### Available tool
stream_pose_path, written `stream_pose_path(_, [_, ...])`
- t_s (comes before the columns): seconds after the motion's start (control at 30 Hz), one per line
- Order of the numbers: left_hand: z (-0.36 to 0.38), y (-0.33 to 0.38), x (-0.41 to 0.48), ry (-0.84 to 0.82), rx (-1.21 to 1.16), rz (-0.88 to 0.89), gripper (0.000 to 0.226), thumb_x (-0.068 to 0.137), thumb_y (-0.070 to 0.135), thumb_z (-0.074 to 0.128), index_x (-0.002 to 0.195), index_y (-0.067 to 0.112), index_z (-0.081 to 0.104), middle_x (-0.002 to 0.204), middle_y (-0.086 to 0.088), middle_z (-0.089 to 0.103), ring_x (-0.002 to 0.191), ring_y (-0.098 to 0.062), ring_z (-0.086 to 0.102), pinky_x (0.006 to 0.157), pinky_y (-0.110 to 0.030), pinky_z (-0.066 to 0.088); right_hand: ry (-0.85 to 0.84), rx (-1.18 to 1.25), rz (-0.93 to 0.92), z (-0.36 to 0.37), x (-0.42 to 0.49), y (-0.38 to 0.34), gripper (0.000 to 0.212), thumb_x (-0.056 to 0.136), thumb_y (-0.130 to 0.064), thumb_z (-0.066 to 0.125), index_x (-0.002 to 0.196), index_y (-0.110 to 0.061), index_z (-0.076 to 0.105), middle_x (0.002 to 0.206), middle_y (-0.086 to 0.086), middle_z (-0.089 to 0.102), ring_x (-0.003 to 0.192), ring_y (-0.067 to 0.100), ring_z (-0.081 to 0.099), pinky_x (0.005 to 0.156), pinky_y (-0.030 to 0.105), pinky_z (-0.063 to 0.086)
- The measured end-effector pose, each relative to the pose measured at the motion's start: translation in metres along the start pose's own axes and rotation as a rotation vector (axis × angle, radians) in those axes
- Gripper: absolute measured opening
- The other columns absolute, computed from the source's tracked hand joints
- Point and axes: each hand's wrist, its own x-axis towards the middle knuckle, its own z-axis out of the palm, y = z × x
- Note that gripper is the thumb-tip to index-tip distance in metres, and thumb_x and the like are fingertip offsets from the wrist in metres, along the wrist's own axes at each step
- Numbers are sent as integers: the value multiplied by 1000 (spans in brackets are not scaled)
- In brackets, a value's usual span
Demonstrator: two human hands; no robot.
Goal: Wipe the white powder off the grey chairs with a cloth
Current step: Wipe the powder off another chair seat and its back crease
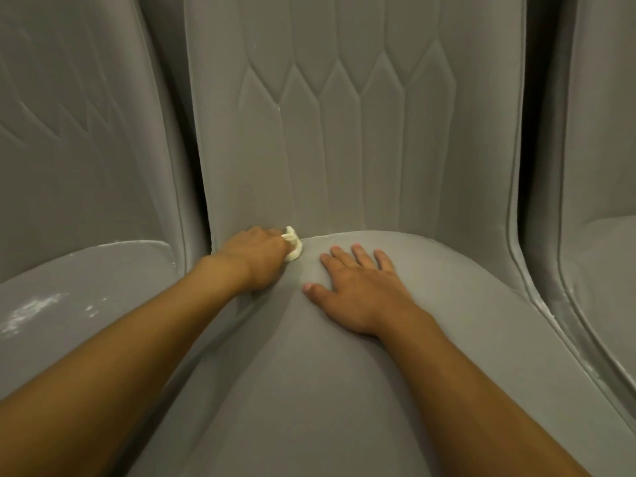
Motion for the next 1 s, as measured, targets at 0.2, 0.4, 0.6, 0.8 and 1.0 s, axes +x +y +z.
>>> stream_pose_path(0.2, [5, -15, -8, 3, -44, 52, 31, 91, 5, 50, 115, 25, 53, 114, -4, 58, 98, -29, 54, 83, -42, 46, -19, -43, 10, 1, 2, -3, 74, 97, -68, 20, 160, -29, 11, 168, -7, 0, 154, 22, -7, 122, 51, -9])
stream_pose_path(0.4, [11, -1, 39, 115, -87, 182, 53, 98, 13, 48, 148, 29, 48, 147, 0, 49, 112, -31, 50, 102, -42, 42, -4, -59, 16, 2, 3, -6, 76, 97, -66, 20, 160, -26, 10, 168, -5, 1, 154, 25, -7, 121, 53, -9])
stream_pose_path(0.6, [-21, 25, 79, 161, 57, 412, 31, 98, 17, 53, 122, 33, 62, 120, 0, 55, 88, -21, 42, 85, -41, 43, 23, -32, 3, 2, 4, -6, 77, 96, -65, 23, 160, -24, 11, 168, -3, 4, 154, 26, -5, 121, 54, -8])
stream_pose_path(0.8, [-50, 93, 100, 236, 41, 647, 36, 98, 16, 52, 126, 38, 61, 118, 6, 58, 94, -20, 44, 78, -37, 40, 12, -77, -1, -3, 0, -5, 77, 98, -64, 25, 158, -18, 14, 167, 5, 13, 154, 28, 1, 122, 53, -5])
stream_pose_path(1.0, [-44, 67, 86, 136, 94, 459, 45, 98, 20, 54, 138, 42, 54, 117, 5, 53, 102, -21, 48, 75, -35, 36, 46, 15, -23, 1, 2, -2, 75, 97, -66, 27, 158, -24, 18, 167, -1, 12, 154, 25, 0, 122, 51, -6])
